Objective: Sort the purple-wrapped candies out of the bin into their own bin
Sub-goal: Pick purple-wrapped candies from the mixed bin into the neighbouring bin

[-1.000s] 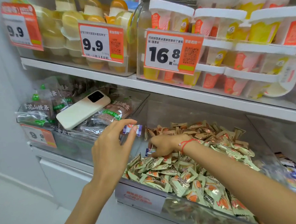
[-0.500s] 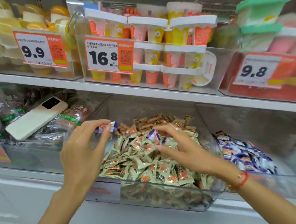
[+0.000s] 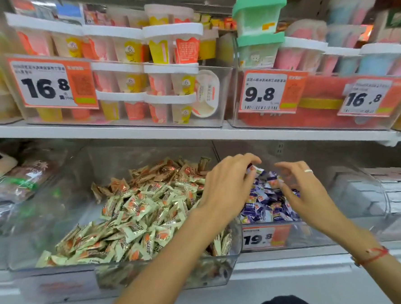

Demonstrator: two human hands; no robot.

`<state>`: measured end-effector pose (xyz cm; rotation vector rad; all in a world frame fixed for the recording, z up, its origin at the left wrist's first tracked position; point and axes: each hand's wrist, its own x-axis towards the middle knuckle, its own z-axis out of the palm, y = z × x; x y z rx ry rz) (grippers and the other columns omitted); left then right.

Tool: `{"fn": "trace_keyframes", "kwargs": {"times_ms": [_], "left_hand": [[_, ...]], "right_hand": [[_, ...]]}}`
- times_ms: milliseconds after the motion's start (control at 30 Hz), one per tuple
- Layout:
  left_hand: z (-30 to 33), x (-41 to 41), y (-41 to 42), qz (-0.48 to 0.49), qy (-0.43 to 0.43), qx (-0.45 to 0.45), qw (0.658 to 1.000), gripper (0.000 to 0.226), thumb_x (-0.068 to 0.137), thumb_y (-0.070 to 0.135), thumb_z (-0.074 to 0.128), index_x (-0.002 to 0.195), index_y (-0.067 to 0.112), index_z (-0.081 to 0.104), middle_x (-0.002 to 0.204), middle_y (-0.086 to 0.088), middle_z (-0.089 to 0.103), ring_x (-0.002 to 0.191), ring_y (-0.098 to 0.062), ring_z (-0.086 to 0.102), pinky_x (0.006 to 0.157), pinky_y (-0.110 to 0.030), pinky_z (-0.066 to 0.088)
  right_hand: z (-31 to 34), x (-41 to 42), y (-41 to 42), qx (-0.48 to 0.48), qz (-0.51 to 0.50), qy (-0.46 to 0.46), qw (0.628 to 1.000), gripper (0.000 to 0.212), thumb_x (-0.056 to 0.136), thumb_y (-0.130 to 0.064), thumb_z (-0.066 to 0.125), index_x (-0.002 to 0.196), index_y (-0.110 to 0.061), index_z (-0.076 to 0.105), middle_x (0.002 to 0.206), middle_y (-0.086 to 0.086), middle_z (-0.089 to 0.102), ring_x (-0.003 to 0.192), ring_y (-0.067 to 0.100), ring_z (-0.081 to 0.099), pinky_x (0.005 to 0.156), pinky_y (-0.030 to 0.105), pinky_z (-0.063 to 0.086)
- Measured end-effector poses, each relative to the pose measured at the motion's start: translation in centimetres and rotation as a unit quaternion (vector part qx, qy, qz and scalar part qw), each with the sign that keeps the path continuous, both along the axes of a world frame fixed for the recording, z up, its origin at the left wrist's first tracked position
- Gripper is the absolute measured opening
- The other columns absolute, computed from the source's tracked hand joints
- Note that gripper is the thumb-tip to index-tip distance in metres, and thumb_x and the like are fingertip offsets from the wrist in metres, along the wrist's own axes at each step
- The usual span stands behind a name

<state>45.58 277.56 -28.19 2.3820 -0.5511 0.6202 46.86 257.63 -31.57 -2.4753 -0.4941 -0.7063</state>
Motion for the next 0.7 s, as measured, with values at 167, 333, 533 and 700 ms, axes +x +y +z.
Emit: {"fn": "trace_keyframes", "kwargs": {"times_ms": [167, 333, 533, 700], "left_hand": [[-1.0, 1.2, -0.2, 0.002, 0.048, 0.043, 0.998, 0.039, 0.097, 0.012, 0.046, 0.133, 0.026, 0.051, 0.128, 0.006, 0.060, 0.116, -0.016, 0.056, 0.093, -0.038, 0.050], [-1.5, -3.1, 8.0, 0.084, -0.040, 0.055, 0.994, 0.030, 0.095, 0.022, 0.054, 0.123, 0.031, 0.057, 0.121, 0.020, 0.058, 0.114, 0.002, 0.048, 0.098, -0.017, 0.031], [-2.8, -6.7, 21.5, 0.313, -0.159, 0.098, 0.931, 0.026, 0.089, 0.022, 0.051, 0.109, 0.018, 0.067, 0.110, 0.004, 0.066, 0.102, -0.017, 0.056, 0.083, -0.031, 0.045], [-4.9, -7.2, 26.9, 0.409, -0.048, 0.114, 0.904, 0.043, 0.082, 0.016, 0.070, 0.122, 0.008, 0.058, 0.116, -0.009, 0.063, 0.101, -0.033, 0.058, 0.075, -0.044, 0.052]], "right_hand": [[-1.9, 0.4, -0.8, -0.070, 0.022, 0.104, 0.992, 0.047, 0.092, -0.018, 0.060, 0.135, -0.032, 0.046, 0.128, -0.005, 0.049, 0.119, 0.016, 0.046, 0.095, 0.024, 0.041], [-0.6, -2.3, 2.1, -0.029, 0.075, -0.001, 0.997, 0.030, 0.091, -0.030, 0.055, 0.116, -0.046, 0.054, 0.116, -0.022, 0.056, 0.109, 0.006, 0.054, 0.090, 0.028, 0.045], [3.3, -2.5, 13.1, -0.049, 0.231, 0.024, 0.971, 0.019, 0.092, -0.033, 0.055, 0.107, -0.040, 0.065, 0.099, -0.025, 0.061, 0.099, -0.003, 0.057, 0.082, 0.025, 0.048], [4.1, 1.0, 23.7, -0.232, 0.277, 0.082, 0.929, 0.026, 0.097, -0.031, 0.050, 0.121, -0.033, 0.059, 0.119, -0.014, 0.060, 0.114, 0.006, 0.051, 0.093, 0.030, 0.043]]}}
